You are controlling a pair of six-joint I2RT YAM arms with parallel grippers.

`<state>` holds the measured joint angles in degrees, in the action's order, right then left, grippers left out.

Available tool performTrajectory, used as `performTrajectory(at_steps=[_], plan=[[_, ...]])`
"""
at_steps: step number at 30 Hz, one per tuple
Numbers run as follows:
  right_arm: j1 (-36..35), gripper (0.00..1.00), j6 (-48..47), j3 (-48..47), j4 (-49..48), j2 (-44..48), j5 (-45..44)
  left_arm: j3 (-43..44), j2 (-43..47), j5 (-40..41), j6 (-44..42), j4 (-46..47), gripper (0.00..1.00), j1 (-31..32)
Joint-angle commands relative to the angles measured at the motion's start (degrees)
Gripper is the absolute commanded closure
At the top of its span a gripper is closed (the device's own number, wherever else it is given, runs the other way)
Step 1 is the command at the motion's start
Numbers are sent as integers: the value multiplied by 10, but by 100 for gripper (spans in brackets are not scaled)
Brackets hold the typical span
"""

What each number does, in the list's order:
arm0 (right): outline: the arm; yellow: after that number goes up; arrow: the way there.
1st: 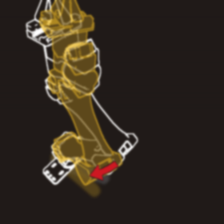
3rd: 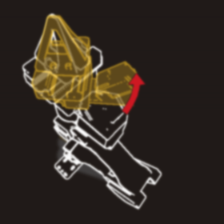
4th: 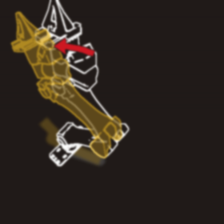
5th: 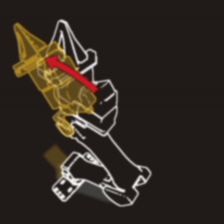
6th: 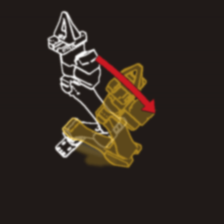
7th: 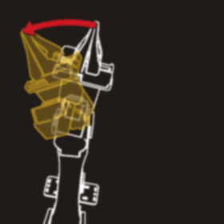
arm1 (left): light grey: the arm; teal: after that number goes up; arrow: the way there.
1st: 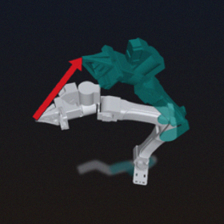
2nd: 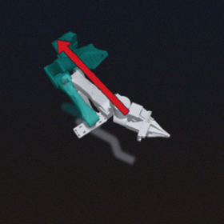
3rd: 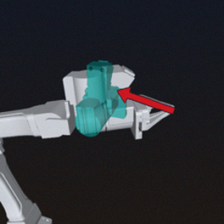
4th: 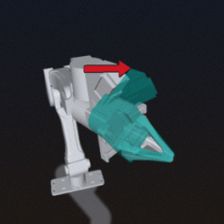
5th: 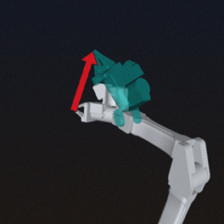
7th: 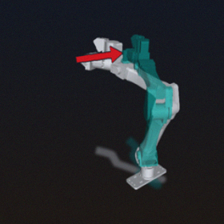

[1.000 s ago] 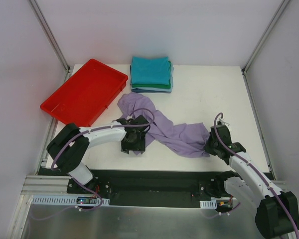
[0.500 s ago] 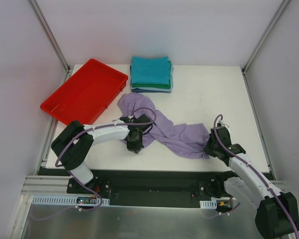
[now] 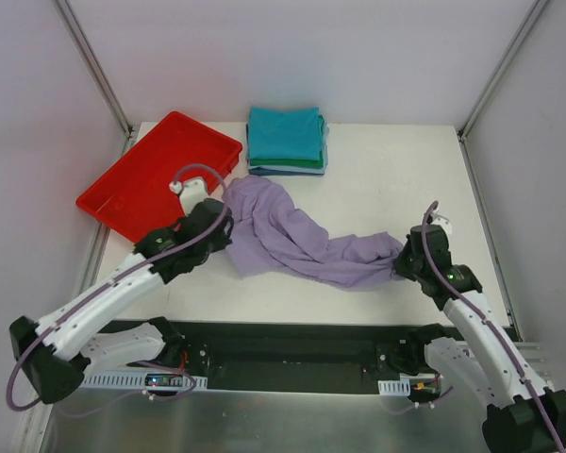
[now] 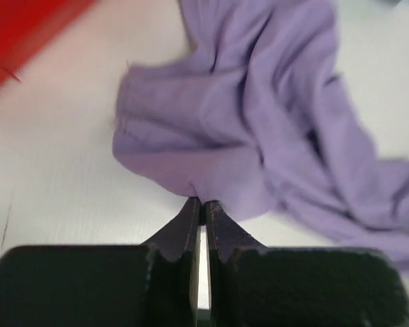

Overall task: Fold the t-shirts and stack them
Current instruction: Flatten out the tshirt

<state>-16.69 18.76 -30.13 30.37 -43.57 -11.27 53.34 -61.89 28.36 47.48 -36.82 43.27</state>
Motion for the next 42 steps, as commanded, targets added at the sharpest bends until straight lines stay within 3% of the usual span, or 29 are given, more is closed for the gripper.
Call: performTrajectory(at_steps=[1, 7, 9, 13, 19, 25, 32, 35, 37, 39, 42], plan=[[8, 99, -30, -116, 45, 23, -42, 84, 105, 138, -43, -23, 100, -6], [13, 99, -80, -317, 108, 22, -96, 235, 164, 207, -120, -1, 100, -6], [13, 99, -98, -388, 126, 24, -115, 283, 176, 202, -184, 38, 100, -6], [14, 99, -122, -515, 161, 26, -124, 370, 183, 128, -273, 108, 100, -6], [14, 99, -150, -685, 210, 24, -63, 545, 144, 15, -346, 114, 100, -6], [13, 99, -153, -834, 256, 2, -28, 660, 104, -63, -382, 122, 100, -6], [13, 99, -160, -840, 259, -43, -117, 796, -43, 32, -469, 149, 100, -6], [12, 99, -165, -805, 243, -65, -165, 756, -90, 123, -561, 221, 100, -6], [13, 99, -175, -756, 209, -79, -202, 683, -120, 193, -641, 345, 100, -15], [14, 99, -180, -703, 182, -101, -254, 642, -174, 199, -636, 362, 100, -62], [25, 100, -168, -615, 151, -149, -279, 631, -260, 171, -572, 311, 100, -119]])
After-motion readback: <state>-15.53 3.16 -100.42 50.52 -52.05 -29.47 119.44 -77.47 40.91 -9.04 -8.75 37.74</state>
